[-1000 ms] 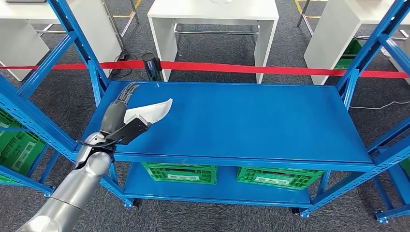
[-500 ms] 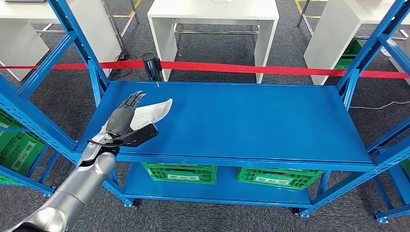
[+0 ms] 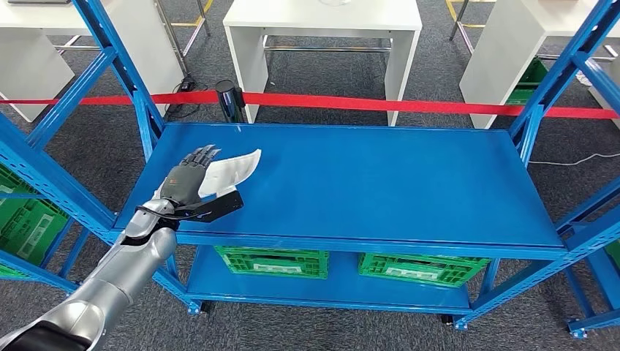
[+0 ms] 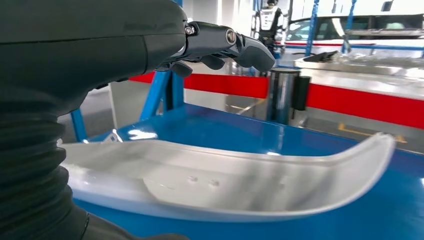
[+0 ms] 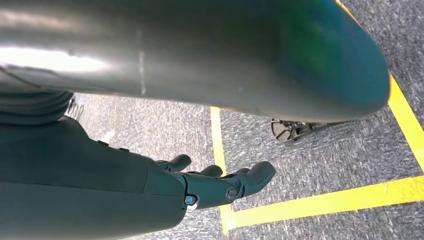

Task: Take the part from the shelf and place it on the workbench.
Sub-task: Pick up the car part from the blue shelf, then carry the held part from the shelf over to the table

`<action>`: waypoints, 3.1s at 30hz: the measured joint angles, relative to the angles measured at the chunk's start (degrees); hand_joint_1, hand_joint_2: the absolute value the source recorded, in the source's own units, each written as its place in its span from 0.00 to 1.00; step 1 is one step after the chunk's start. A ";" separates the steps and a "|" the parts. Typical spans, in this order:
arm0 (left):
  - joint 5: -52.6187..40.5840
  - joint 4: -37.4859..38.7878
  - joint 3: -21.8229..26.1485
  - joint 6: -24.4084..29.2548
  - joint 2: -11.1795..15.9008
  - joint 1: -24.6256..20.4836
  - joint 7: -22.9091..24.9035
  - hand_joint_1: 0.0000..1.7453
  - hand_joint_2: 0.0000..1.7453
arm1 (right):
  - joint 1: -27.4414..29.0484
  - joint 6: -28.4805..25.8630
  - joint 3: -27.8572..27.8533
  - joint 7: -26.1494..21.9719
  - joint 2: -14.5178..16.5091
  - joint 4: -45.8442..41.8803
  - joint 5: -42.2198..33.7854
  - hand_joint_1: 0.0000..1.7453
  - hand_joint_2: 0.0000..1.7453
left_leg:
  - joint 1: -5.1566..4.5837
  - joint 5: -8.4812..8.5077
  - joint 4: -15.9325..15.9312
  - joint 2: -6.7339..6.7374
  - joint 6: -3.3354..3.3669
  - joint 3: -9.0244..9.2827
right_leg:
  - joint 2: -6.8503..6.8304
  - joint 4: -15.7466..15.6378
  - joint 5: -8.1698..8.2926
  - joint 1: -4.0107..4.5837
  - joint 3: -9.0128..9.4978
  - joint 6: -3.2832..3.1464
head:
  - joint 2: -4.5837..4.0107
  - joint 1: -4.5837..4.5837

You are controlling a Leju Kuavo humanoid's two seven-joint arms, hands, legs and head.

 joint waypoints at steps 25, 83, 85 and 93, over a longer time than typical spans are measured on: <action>-4.92 16.21 -2.65 -5.54 0.31 -7.14 1.55 1.00 1.00 | -0.01 -0.22 0.00 0.50 0.00 0.00 0.43 0.00 0.00 | 0.00 0.00 0.00 -0.02 0.00 0.03 | -0.01 -0.04 0.02 0.00 0.09 0.02 | 0.00 0.00; 82.69 -42.52 20.23 -54.99 -2.16 24.27 -14.95 1.00 1.00 | 0.29 1.42 0.61 -0.61 1.25 -0.01 3.64 0.00 0.00 | 1.29 -8.62 15.95 0.29 -2.41 -7.13 | -0.33 0.66 0.79 -0.66 -1.57 -1.18 | 0.00 -0.27; 82.69 -42.53 20.57 -54.98 -2.14 24.57 -14.96 1.00 1.00 | 0.29 1.61 0.61 -0.90 1.30 -0.01 3.63 0.00 0.00 | 1.30 -7.11 14.95 0.30 -2.34 -4.65 | -0.36 0.72 1.81 -0.63 -2.86 -1.00 | 0.00 -0.27; 82.77 -43.06 21.67 -54.93 -1.88 24.87 -15.11 1.00 1.00 | 0.06 1.75 0.63 -1.50 1.83 -0.02 3.66 0.00 0.00 | 0.79 -3.74 0.01 0.21 0.26 4.31 | -0.28 0.66 4.30 -0.60 -4.60 1.62 | 0.00 -0.36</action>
